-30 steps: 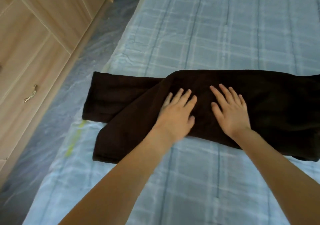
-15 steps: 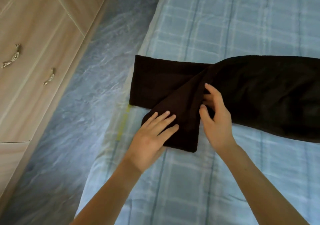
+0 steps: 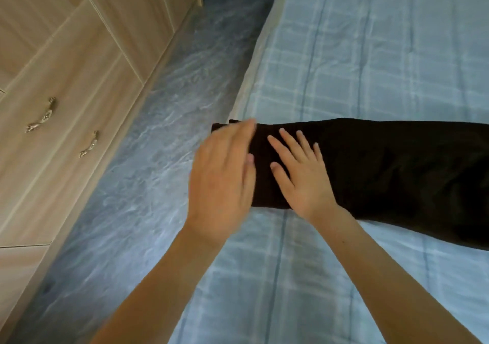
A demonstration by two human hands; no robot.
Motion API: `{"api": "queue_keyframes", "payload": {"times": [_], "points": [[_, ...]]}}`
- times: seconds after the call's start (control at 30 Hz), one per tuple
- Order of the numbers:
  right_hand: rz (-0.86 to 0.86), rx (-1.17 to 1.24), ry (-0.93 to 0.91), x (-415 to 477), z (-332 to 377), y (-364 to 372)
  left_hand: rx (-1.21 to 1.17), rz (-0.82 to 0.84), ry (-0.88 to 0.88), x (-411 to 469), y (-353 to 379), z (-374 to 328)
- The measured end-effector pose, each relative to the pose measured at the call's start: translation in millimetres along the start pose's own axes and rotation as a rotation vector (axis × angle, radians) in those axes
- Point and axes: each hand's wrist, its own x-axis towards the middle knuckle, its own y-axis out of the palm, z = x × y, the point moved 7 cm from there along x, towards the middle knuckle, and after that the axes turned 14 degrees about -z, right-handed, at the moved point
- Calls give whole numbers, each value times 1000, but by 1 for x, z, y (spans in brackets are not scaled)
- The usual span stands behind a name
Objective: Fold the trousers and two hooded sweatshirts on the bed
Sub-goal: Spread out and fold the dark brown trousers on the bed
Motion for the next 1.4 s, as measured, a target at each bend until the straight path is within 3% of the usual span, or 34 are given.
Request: {"api": "queue_keyframes", "payload": {"times": [0.07, 0.13, 0.2, 0.37, 0.53, 0.63, 0.7, 0.87, 0.93, 1.0, 1.1, 1.27, 1.4], "points": [[11, 17, 6, 5, 0, 9, 166, 295, 189, -19, 48, 18], [-107, -57, 15, 7, -11, -4, 250, 498, 138, -37, 78, 55], [-205, -208, 62, 1, -34, -19, 247, 572, 114, -48, 91, 76], [-98, -333, 128, -19, -85, -3, 415, 519, 123, -34, 92, 40], [-79, -254, 83, -11, -83, -15, 309, 515, 320, -44, 123, -4], [-160, -380, 144, -27, -132, -54, 347, 565, 296, -51, 132, 16], [-113, -423, 235, -47, -169, -65, 383, 576, 315, -52, 135, 14], [1, -291, 227, -46, -177, -60, 509, 590, 210, -48, 140, -11], [24, -184, 177, -47, -181, -81, 549, 569, 153, -44, 144, -37], [-62, -129, 161, -60, -199, -118, 477, 506, 160, -40, 153, -82], [-236, -196, 257, -96, -264, -183, 295, 509, 258, -51, 184, -175], [-318, -378, 448, -148, -392, -267, 62, 557, 392, -90, 261, -321], [-206, -445, 371, -167, -450, -270, 25, 602, 451, -112, 321, -390]]}}
